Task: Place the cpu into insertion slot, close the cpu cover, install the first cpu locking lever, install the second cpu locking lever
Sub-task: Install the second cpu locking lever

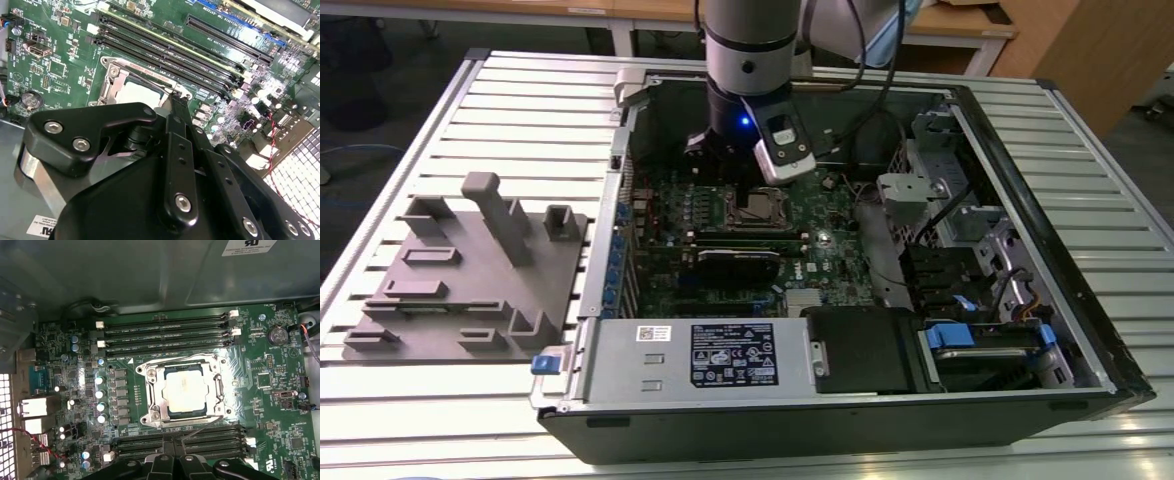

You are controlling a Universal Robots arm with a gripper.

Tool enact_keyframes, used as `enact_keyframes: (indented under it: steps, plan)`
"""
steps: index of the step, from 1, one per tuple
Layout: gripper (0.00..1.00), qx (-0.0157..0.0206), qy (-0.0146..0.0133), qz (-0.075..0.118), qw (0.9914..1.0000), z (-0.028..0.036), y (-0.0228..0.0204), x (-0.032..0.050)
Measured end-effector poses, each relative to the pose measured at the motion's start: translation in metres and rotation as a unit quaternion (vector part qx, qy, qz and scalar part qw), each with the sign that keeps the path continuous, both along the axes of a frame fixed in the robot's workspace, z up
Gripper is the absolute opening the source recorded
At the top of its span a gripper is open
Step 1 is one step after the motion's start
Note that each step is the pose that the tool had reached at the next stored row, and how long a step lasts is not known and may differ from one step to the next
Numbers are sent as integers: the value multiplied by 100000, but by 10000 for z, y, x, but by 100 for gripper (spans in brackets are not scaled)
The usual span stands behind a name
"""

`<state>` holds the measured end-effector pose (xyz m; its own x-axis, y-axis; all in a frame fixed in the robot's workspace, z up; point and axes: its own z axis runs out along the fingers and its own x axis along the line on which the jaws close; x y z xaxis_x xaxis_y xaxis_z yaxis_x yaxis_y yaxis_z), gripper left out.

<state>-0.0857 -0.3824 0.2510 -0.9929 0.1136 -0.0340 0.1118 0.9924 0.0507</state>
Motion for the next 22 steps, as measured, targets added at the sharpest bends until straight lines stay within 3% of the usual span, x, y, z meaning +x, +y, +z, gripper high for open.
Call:
enact_keyframes:
  steps: [16,22]
  plan:
    - [10,157,-27,1775,99984,-118,-2,-27]
    - [10,162,-41,1840,99983,-125,-2,-34]
